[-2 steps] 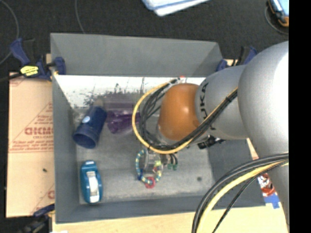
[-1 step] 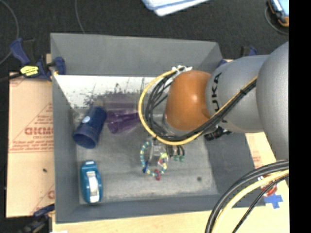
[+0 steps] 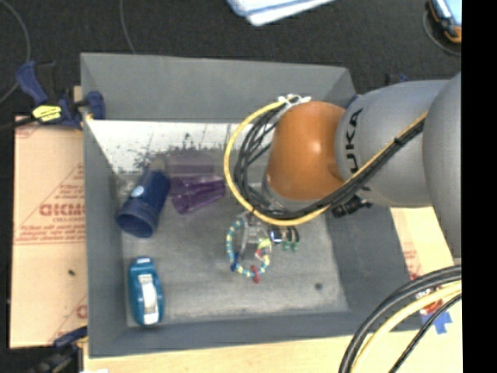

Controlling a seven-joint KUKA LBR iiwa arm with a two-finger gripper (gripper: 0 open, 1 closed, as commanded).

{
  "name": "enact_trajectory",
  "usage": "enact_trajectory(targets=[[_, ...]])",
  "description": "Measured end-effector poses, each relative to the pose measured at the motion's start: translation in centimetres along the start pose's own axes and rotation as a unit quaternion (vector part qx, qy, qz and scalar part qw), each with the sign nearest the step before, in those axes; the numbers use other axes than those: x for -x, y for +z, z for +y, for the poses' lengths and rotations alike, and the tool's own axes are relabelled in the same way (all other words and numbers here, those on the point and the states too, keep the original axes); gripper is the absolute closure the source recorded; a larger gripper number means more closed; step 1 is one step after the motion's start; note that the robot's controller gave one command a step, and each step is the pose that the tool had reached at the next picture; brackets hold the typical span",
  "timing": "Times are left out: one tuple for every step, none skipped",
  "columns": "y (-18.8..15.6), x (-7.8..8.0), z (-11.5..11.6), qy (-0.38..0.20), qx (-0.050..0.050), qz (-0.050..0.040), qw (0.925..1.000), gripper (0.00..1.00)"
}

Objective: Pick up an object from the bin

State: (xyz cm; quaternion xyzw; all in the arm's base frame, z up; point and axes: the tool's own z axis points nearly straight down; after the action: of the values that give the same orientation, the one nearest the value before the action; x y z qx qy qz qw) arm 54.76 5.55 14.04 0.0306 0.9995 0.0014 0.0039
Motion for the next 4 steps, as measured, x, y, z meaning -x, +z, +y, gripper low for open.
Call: enact_trajectory(targets=[[4.9, 0.2, -0.6, -0.008, -0.001, 0.0037, 1.0, 1.0], [-1.5, 0.9, -3.1, -0.029, 0.0, -0.0042, 0.9996, 1.0], [4.4, 0.4, -2.9, -0.024, -0.001, 0.0055, 0.9997, 1.0], [-3.9, 1.0, -2.7, -0.032, -0.001, -0.0025, 0.9995, 1.0]])
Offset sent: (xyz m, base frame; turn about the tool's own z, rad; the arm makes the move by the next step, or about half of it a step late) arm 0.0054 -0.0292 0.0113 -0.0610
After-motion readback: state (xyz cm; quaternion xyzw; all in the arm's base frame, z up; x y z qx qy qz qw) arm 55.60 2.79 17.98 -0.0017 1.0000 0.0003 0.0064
